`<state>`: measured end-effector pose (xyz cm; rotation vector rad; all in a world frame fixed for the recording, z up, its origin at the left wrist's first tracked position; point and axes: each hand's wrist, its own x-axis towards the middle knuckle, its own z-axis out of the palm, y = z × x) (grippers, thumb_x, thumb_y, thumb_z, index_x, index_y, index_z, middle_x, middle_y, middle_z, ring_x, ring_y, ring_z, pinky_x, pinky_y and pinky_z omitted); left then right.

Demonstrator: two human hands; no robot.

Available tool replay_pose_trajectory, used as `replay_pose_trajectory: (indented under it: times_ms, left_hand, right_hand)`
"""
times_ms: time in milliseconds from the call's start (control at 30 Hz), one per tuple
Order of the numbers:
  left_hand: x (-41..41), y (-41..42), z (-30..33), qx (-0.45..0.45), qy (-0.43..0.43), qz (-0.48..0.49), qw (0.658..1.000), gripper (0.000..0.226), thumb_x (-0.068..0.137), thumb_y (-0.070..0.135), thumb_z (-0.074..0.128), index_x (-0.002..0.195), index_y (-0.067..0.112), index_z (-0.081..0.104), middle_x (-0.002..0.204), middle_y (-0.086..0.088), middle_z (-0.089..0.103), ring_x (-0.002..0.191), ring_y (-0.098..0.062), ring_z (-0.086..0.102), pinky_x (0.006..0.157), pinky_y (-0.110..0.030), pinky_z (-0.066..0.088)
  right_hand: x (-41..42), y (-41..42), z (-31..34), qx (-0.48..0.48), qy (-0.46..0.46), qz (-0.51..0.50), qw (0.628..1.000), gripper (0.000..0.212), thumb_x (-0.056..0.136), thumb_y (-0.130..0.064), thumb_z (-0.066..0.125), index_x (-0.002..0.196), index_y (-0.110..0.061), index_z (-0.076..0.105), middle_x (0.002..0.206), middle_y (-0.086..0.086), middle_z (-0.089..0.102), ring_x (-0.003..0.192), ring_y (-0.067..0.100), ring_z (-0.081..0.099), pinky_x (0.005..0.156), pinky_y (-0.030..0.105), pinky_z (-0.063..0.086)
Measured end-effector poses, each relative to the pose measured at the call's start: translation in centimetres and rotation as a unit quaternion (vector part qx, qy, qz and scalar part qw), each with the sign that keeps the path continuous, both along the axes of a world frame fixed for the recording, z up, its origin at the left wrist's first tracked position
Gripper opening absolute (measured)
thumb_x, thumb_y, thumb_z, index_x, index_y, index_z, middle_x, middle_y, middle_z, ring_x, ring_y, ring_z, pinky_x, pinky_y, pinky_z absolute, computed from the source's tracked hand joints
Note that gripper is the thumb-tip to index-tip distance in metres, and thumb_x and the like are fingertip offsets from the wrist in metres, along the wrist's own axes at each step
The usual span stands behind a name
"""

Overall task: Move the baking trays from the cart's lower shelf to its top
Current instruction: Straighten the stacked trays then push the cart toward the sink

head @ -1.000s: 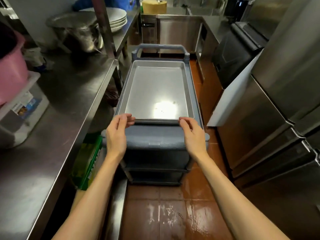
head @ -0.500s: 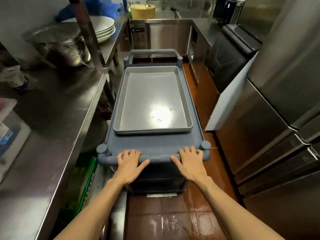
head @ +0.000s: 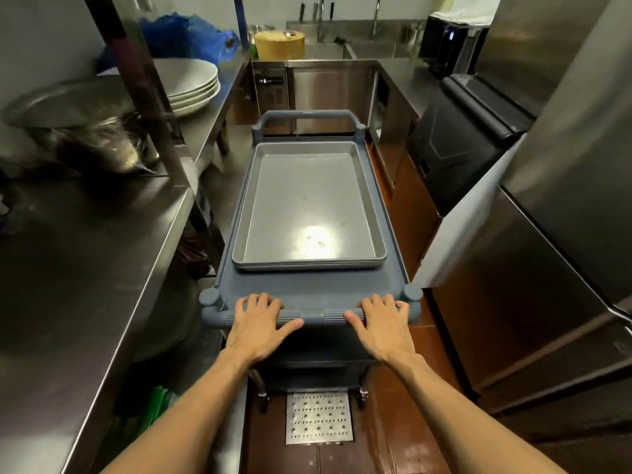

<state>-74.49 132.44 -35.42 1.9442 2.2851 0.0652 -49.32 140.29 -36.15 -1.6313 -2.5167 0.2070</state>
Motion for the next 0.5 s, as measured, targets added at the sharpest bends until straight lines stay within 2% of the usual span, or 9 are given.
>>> replay_pose_trajectory:
  times_ms: [100, 200, 500]
  left_hand:
    - [-1.5, 4.3, -0.1, -0.009, 0.012, 0.061, 0.998, 0.097, 0.064, 0.097, 0.005, 0.109, 0.030, 0.058, 0.116, -0.001, 0.053, 0.117, -0.025, 0.042, 0.108, -0.052, 0.024]
    - [-2.8, 9.3, -0.3, -0.040, 0.000, 0.063, 0.997, 0.101, 0.059, 0.100, 0.003, 0.110, 0.031, 0.057, 0.120, -0.002, 0.051, 0.119, -0.025, 0.039, 0.107, -0.055, 0.024]
    - [-5.5, 24.7, -1.0, -0.039, -0.013, 0.057, 0.998, 0.099, 0.060, 0.101, 0.007, 0.109, 0.031, 0.057, 0.118, 0.000, 0.053, 0.117, -0.024, 0.040, 0.103, -0.053, 0.024]
  right_hand:
    - [-1.2, 4.2, -0.1, 0.011, 0.003, -0.002, 1.000, 0.054, 0.091, -0.064, 0.022, 0.101, -0.026, 0.060, 0.103, -0.002, 0.062, 0.099, 0.021, 0.050, 0.094, 0.044, 0.032]
    - [-2.0, 8.9, -0.2, 0.006, 0.002, 0.002, 1.000, 0.055, 0.092, -0.063, 0.022, 0.102, -0.025, 0.060, 0.104, -0.001, 0.062, 0.100, 0.021, 0.049, 0.095, 0.045, 0.033]
    - [-4.3, 23.9, -0.3, 0.005, -0.007, -0.007, 1.000, 0.059, 0.091, -0.064, 0.019, 0.105, -0.024, 0.060, 0.105, -0.001, 0.062, 0.101, 0.022, 0.050, 0.096, 0.045, 0.032]
